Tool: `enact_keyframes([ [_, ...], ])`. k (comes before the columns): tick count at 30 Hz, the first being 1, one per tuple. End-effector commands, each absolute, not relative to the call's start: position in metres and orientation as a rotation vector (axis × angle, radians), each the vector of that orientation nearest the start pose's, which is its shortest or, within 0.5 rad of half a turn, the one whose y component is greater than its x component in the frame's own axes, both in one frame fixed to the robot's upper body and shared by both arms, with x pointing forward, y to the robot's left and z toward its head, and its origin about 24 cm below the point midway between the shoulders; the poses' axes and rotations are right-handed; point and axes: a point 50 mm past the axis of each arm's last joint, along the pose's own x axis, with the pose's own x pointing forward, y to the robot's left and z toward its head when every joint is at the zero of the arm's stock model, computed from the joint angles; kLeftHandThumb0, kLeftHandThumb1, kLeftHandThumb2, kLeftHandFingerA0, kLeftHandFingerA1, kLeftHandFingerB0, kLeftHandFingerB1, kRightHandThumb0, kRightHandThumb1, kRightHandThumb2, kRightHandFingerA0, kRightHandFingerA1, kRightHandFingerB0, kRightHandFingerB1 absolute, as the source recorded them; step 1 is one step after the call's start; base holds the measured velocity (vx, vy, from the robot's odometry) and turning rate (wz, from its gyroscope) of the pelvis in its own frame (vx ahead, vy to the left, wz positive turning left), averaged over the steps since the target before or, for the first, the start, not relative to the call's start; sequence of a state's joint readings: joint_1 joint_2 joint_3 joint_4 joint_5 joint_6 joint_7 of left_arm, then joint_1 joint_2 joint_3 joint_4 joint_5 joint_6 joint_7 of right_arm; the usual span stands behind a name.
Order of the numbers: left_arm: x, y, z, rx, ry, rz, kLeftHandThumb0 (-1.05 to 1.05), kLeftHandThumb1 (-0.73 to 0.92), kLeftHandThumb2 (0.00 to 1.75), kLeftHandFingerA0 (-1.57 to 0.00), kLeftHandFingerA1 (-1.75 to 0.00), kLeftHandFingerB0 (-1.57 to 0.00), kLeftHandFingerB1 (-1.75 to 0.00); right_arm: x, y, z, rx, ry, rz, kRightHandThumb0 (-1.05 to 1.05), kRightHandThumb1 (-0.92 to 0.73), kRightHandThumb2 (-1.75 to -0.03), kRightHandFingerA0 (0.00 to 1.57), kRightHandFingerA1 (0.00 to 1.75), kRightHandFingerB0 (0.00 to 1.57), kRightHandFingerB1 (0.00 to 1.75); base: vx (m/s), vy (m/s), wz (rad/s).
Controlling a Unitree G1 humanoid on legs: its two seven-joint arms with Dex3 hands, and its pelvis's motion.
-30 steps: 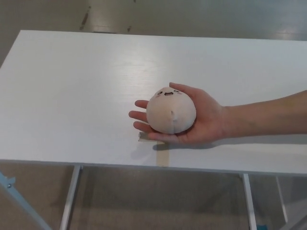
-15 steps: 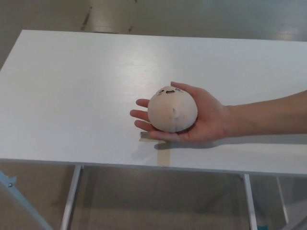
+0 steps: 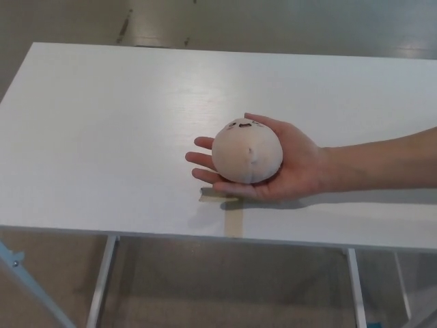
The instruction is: Use the left hand to take the pink dumpling toy on a person's hand and put it on the desk.
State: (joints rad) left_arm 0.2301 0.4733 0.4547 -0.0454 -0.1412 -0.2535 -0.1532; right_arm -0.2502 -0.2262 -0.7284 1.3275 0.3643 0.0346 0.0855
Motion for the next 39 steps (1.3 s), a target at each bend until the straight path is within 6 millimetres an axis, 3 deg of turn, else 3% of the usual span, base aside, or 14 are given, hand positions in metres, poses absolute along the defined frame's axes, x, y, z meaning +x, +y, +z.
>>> enact_keyframes([
  [1, 0.188, 0.229, 0.278, 0.688, -0.920, -0.159, -0.68, 0.43, 0.76, -0.35, -0.47, -0.24, -0.39, 0.150, -0.274, -0.135, 0.693, 0.857, -0.748, -0.24, -0.56, -0.56, 0.66, 0.49, 0.68, 0.52, 0.00, 0.000, 0.00],
  [5, 0.218, 0.208, 0.293, 0.754, -0.928, -0.214, -0.68, 0.42, 0.75, -0.36, -0.47, -0.25, -0.39, 0.152, -0.275, -0.134, 0.684, 0.853, -0.737, -0.26, -0.56, -0.55, 0.66, 0.49, 0.67, 0.50, 0.00, 0.000, 0.00],
  [9, 0.265, 0.175, 0.306, 0.842, -0.903, -0.272, -0.67, 0.42, 0.75, -0.37, -0.46, -0.27, -0.39, 0.151, -0.274, -0.134, 0.688, 0.853, -0.727, -0.23, -0.56, -0.56, 0.66, 0.50, 0.66, 0.50, 0.00, 0.000, 0.00],
  [17, 0.316, 0.123, 0.308, 0.946, -0.796, -0.387, -0.69, 0.42, 0.75, -0.28, -0.43, -0.18, -0.37, 0.151, -0.275, -0.134, 0.673, 0.859, -0.711, -0.24, -0.56, -0.55, 0.66, 0.49, 0.70, 0.53, 0.00, 0.000, 0.01],
  [25, 0.342, 0.097, 0.284, 1.084, -0.631, -0.469, -0.73, 0.43, 0.75, -0.24, -0.42, -0.14, -0.36, 0.148, -0.277, -0.135, 0.638, 0.900, -0.715, -0.23, -0.57, -0.56, 0.65, 0.49, 0.75, 0.57, 0.00, 0.000, 0.00],
  [27, 0.347, 0.092, 0.278, 1.121, -0.560, -0.498, -0.73, 0.41, 0.73, -0.16, -0.39, -0.10, -0.35, 0.147, -0.276, -0.135, 0.635, 0.906, -0.715, -0.23, -0.57, -0.56, 0.66, 0.49, 0.76, 0.57, 0.00, 0.000, 0.00],
  [28, 0.350, 0.089, 0.274, 1.144, -0.515, -0.516, -0.35, 0.13, 0.80, 0.00, -0.49, 0.00, -0.48, 0.147, -0.276, -0.135, 0.636, 0.905, -0.711, -0.26, -0.46, -0.83, 0.59, 0.63, 0.72, 0.70, 0.00, 0.000, 0.00],
  [29, 0.355, 0.085, 0.270, 1.172, -0.462, -0.535, -0.70, 0.44, 0.55, -0.14, -0.29, -0.10, -0.26, 0.148, -0.276, -0.135, 0.639, 0.902, -0.708, -0.26, -0.46, -0.83, 0.59, 0.63, 0.72, 0.71, 0.00, 0.000, 0.00],
  [30, 0.358, 0.081, 0.266, 1.189, -0.422, -0.545, -0.73, 0.38, 0.68, -0.08, -0.33, -0.09, -0.30, 0.148, -0.276, -0.135, 0.641, 0.899, -0.707, -0.26, -0.46, -0.83, 0.59, 0.63, 0.72, 0.71, 0.00, 0.000, 0.00],
  [32, 0.360, 0.081, 0.265, 1.200, -0.400, -0.546, -0.73, 0.38, 0.68, -0.08, -0.33, -0.09, -0.30, 0.150, -0.275, -0.134, 0.642, 0.895, -0.704, -0.26, -0.46, -0.83, 0.59, 0.63, 0.72, 0.71, 0.00, 0.000, 0.00],
  [33, 0.364, 0.078, 0.259, 1.215, -0.361, -0.561, -0.56, 0.35, 0.78, -0.02, -0.33, -0.02, -0.29, 0.151, -0.275, -0.134, 0.644, 0.892, -0.705, -0.26, -0.46, -0.83, 0.59, 0.63, 0.72, 0.70, 0.00, 0.000, 0.00],
  [34, 0.365, 0.076, 0.255, 1.223, -0.344, -0.568, -0.56, 0.35, 0.78, -0.02, -0.33, -0.02, -0.29, 0.151, -0.275, -0.134, 0.645, 0.892, -0.707, -0.26, -0.46, -0.83, 0.59, 0.63, 0.72, 0.70, 0.00, 0.000, 0.00],
  [35, 0.367, 0.074, 0.251, 1.233, -0.318, -0.581, -0.55, 0.34, 0.77, -0.02, -0.30, -0.01, -0.29, 0.152, -0.275, -0.134, 0.647, 0.891, -0.709, -0.22, -0.57, -0.56, 0.66, 0.48, 0.77, 0.58, 0.00, 0.000, 0.00],
  [39, 0.369, 0.068, 0.240, 1.263, -0.246, -0.625, -0.55, 0.33, 0.77, -0.02, -0.30, -0.01, -0.29, 0.154, -0.274, -0.133, 0.653, 0.884, -0.703, -0.22, -0.57, -0.56, 0.66, 0.48, 0.78, 0.58, 0.00, 0.000, 0.00],
])
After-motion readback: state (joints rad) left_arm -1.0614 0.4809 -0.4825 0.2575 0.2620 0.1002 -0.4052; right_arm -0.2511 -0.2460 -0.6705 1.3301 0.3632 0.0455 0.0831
